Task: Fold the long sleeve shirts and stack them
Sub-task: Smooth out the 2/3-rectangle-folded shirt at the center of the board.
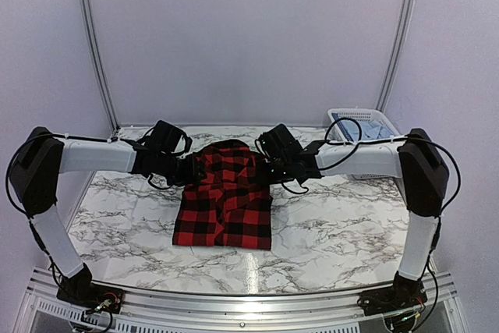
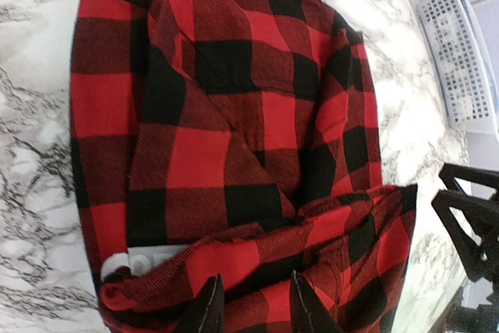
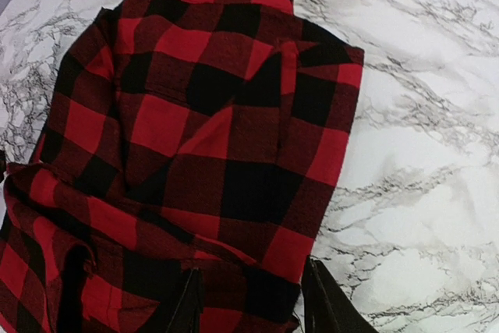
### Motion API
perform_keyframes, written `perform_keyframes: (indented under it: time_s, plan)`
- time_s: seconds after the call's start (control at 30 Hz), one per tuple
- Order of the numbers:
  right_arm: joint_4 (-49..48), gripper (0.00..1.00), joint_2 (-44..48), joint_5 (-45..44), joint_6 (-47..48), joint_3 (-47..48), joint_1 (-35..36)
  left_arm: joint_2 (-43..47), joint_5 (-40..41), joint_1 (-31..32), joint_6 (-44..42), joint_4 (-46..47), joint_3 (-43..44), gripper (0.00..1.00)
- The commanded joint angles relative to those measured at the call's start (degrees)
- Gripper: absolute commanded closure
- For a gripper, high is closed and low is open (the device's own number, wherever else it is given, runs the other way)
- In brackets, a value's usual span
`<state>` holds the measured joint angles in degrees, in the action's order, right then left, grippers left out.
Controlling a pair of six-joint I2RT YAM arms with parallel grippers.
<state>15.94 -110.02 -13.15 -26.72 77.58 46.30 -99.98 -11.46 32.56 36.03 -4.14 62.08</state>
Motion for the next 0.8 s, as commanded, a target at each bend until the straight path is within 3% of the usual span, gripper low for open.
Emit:
perform_keyframes:
  time_s: [0.0,0.4,0.77]
  plan:
    - [1.5,0.59,-3.4,0.7,2.1,5.4,-0.5,-3.1,4.8,-2.7,-3.1,-3.6,5.4,0.70]
    - [1.4,0.61,-10.4,4.6,4.9,12.1,0.7,-13.2,4.3,-5.7,-5.3,-4.9,15.9,0.71]
    - [-3.1,0.67,-18.4,5.4,6.9,17.9,-3.1,-26.8,3.5,-6.1,-5.4,-6.1,27.8,0.86]
